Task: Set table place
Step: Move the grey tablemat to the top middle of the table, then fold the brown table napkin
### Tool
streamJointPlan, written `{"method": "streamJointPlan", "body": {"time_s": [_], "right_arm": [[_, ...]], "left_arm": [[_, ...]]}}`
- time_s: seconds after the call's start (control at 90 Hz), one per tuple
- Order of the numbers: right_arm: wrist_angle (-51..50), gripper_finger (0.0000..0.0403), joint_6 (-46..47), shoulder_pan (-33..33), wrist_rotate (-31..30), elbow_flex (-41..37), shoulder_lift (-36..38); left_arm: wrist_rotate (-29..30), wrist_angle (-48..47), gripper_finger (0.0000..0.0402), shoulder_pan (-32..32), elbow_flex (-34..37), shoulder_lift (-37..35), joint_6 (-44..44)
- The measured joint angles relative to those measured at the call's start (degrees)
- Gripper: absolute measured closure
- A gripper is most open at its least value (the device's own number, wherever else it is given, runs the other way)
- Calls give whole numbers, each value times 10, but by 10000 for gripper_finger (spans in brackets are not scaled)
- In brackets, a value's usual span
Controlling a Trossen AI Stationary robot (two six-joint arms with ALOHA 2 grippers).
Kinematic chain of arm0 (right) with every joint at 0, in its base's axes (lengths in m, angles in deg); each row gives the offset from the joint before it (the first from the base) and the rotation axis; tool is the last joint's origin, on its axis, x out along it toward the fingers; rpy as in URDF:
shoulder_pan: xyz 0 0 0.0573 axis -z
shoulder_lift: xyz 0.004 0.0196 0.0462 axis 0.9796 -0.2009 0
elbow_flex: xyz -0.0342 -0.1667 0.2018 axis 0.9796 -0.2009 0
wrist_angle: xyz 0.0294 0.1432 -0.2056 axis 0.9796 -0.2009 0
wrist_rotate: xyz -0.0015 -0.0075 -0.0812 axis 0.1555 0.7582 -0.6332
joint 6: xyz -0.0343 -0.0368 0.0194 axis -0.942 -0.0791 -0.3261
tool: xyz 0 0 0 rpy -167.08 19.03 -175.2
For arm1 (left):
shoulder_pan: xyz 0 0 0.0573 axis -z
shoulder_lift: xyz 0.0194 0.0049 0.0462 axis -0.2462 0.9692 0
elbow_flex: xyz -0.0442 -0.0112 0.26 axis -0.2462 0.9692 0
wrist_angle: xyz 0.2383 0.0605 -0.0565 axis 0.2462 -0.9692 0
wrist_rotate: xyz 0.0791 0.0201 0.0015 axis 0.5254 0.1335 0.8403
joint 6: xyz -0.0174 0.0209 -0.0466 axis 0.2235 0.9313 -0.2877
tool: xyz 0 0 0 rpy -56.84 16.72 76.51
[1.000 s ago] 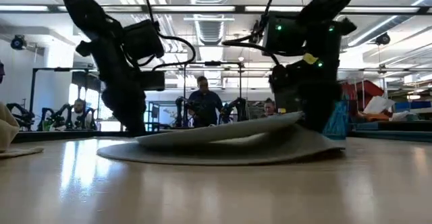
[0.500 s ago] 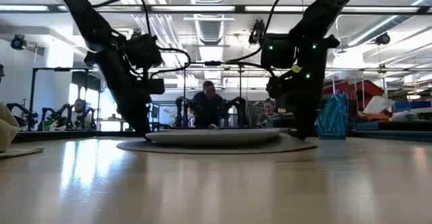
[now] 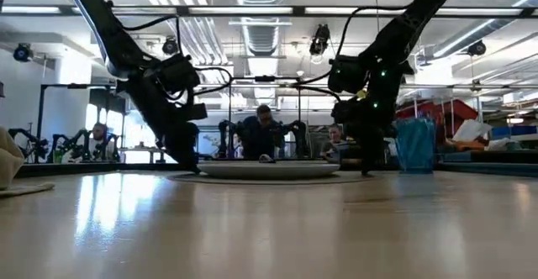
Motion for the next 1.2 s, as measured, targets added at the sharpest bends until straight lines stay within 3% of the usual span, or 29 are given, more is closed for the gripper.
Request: {"method": "streamJointPlan", "body": {"time_s": [0.322,0.511,0.622,0.8,0.9,1.0,1.2], "right_arm": [[-2,403,5,-25,-24,22,30],[-7,403,11,-78,-4,58,88],[32,402,16,-147,22,62,111],[132,376,16,-269,20,51,108],[166,350,24,-314,-20,50,91],[190,319,38,-339,-40,49,74],[200,263,79,-349,-41,49,31]], "left_arm": [[1,-178,223,30,-78,-83,4],[-11,-405,206,80,-178,-171,-55],[-12,-534,202,152,-215,-225,-132],[57,-654,212,334,-211,-288,-316],[76,-676,223,435,-198,-293,-433],[77,-647,232,508,-175,-282,-496],[60,-576,238,536,-95,-207,-498]]}}
